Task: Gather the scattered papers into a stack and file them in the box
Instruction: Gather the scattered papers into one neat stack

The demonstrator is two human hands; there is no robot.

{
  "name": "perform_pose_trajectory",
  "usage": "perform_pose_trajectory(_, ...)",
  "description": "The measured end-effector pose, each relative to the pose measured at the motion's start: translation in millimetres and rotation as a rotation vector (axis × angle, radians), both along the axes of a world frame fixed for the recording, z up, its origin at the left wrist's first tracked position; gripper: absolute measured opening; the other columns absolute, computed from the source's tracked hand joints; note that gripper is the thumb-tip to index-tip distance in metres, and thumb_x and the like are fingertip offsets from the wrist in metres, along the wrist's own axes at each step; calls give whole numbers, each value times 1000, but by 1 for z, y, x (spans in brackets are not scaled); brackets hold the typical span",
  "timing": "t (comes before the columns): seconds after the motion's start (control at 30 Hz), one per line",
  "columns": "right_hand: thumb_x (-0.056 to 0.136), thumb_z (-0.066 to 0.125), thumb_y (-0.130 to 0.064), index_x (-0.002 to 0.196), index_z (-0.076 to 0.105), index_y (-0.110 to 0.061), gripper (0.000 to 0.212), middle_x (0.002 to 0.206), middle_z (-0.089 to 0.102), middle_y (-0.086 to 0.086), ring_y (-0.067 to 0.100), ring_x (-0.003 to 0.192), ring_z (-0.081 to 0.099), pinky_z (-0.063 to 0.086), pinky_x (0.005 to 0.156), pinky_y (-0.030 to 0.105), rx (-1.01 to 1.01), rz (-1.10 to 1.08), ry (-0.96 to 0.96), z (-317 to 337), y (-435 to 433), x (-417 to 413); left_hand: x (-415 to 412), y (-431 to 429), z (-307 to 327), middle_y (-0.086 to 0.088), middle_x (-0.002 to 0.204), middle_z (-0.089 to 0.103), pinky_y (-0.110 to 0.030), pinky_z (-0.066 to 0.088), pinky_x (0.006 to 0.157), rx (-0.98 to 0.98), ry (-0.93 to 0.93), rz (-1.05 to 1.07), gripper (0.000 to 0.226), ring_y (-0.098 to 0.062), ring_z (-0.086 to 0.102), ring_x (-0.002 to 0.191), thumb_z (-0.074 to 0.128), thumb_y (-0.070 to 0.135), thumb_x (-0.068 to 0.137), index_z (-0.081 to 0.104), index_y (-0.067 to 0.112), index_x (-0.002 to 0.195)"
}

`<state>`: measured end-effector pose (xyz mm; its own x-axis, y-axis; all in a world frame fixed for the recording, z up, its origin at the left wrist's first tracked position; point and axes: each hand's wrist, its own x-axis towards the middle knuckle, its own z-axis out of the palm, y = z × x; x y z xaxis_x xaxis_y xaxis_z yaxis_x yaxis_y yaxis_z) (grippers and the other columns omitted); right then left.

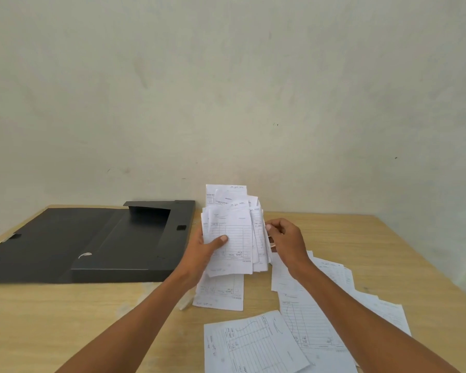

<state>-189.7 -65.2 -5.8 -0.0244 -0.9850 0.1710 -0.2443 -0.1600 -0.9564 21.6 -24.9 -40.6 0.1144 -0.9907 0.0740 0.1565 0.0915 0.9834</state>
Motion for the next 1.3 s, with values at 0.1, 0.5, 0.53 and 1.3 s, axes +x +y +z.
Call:
perform_pose_trajectory(0.1, 99, 54, -22, 98, 70, -12, 19, 98, 73, 16, 27, 82, 67, 57, 74, 46, 46, 77, -40, 0, 2, -2, -1, 1, -1, -1, 128, 73, -54, 61, 90, 2, -4, -5, 57, -25, 75, 109, 74, 15, 92, 49, 30, 142)
perform_pose_trajectory(0.5, 93, 68, -13, 86, 60, -13, 10, 96, 72, 13, 28, 84, 65, 54, 74, 47, 209, 128, -307, -3, 3, -14, -3, 3, -7, -1, 122, 76, -56, 60, 89, 84, 46, 5, 52, -28, 75, 107, 73, 10, 93, 54, 34, 135)
perform_pose_trajectory(0.53, 94, 65, -14, 88, 59, -14, 9, 95, 71, 11, 28, 84, 64, 53, 74, 47, 234, 122, -363, -3, 3, -15, -2, 2, -8, -1, 121, 76, -57, 60, 89, 95, 57, 19, 50, -27, 75, 107, 72, 11, 93, 55, 32, 136)
perform_pose_trajectory(1.3, 100, 53, -22, 116, 41, -5, 25, 90, 52, 3, 11, 70, 50, 43, 60, 24, 63, -84, -85, -8, 22, 23, -30, 15, 13, 3, 125, 74, -43, 63, 85, 11, 18, -67, 36, -21, 75, 108, 51, 40, 104, 55, 32, 139)
